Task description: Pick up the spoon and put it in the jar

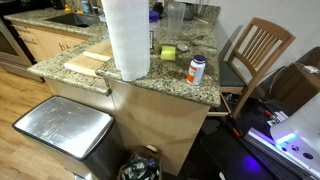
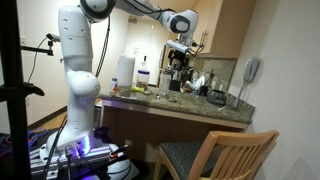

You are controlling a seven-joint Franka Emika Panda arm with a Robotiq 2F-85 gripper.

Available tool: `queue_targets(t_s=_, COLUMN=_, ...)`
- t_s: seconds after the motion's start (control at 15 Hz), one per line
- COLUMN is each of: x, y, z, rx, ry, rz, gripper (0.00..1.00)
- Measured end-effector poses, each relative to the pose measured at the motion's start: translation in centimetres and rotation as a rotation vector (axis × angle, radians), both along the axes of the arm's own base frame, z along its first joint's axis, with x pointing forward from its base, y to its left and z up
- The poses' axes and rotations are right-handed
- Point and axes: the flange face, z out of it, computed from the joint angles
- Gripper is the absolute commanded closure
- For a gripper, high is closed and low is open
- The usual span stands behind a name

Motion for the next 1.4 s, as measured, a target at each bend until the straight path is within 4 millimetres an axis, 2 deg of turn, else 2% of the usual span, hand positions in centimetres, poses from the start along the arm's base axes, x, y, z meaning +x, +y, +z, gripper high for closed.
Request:
queue_targets(t_s=0.13, x=1.2, y=2.1, z=-4.4, rx=0.015, ry=0.072, rz=0.082, gripper=0.0)
queue_targets(t_s=0.4, x=3.0, y=8.5, z=-14.8, rx=0.022, ry=0.194, rz=0.245, gripper=0.0)
queue_targets(t_s=0.47, x=3.1, y=9.4, z=-16.4, rx=0.02, ry=0.21, rz=0.255, gripper=0.0)
queue_targets(t_s=0.53, x=3.2, y=9.6, z=-16.6, rx=0.02, ry=0.214, rz=0.256, gripper=0.0)
queue_targets(t_s=0.73, x=3.3, y=8.8, z=-15.2, rx=0.017, ry=0.19, rz=0.241, gripper=0.0)
queue_targets(t_s=0.87, x=3.8, y=8.7, z=-15.0, rx=0.001, ry=0.154, rz=0.218, gripper=0.0)
queue_targets(t_s=1.4, x=4.0, y=8.4, z=-15.3, rx=-0.136, ry=0.169, rz=0.283, gripper=0.0)
